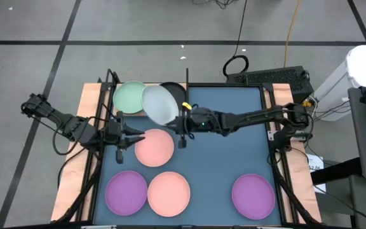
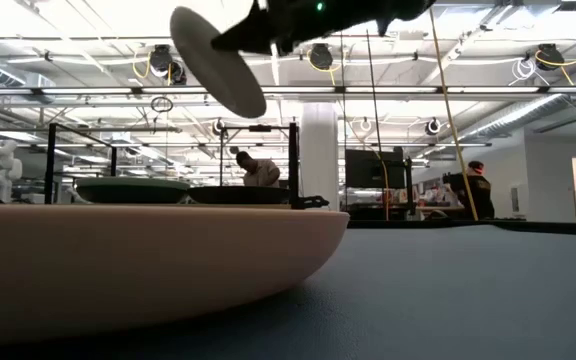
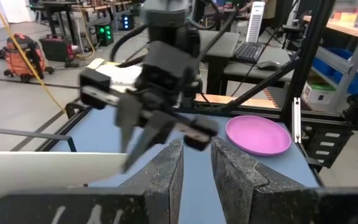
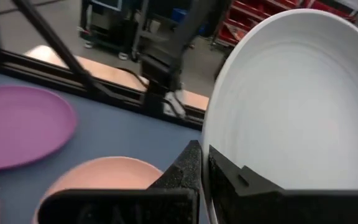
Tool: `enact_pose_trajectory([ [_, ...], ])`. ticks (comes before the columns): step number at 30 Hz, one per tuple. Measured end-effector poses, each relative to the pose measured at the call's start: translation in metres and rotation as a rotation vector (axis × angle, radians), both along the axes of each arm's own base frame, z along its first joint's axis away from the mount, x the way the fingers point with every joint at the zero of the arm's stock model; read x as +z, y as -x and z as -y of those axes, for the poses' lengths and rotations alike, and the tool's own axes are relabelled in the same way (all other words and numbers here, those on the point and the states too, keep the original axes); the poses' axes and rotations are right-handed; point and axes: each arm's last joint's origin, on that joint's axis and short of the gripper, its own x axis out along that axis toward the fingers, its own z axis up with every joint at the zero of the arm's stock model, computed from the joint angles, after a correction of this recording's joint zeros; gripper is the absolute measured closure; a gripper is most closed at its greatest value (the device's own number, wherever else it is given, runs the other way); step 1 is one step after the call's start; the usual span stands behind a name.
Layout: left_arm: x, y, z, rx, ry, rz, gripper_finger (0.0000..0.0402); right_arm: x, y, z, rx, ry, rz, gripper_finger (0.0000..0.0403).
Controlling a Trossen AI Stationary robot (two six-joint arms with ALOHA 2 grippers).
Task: Place and stack plates onto a shelf
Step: Stack the white plate on top of the right black plate on the shelf
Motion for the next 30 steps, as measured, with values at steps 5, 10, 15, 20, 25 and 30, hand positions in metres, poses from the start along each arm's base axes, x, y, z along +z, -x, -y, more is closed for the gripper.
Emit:
enact_pose_trajectory([
  [5, 0.0, 0.0, 0.0, 0.0, 0.0, 0.0, 0.0314, -0.008, -0.002, 0.027, -0.069, -0.015, -0.018, 0.0401],
  [10, 0.0, 0.0, 0.0, 0.0, -0.001, 0.0, 0.0314, -0.019, -0.004, 0.044, -0.111, -0.024, -0.056, 0.0401],
  [15, 0.0, 0.0, 0.0, 0.0, -0.003, 0.0, 0.0314, -0.034, -0.007, 0.056, -0.138, -0.028, -0.099, 0.0401],
  [20, 0.0, -0.001, 0.0, -0.001, -0.008, 0.001, 0.0314, -0.047, -0.008, 0.067, -0.16, -0.005, -0.15, 0.0401],
  [25, 0.0, -0.002, 0.001, -0.003, -0.019, -0.002, 0.0314, -0.055, -0.01, 0.073, -0.162, 0.027, -0.174, 0.0401],
  [30, -0.002, -0.003, 0.002, -0.003, -0.024, -0.011, 0.0314, -0.067, -0.013, 0.075, -0.156, 0.061, -0.203, 0.0401],
])
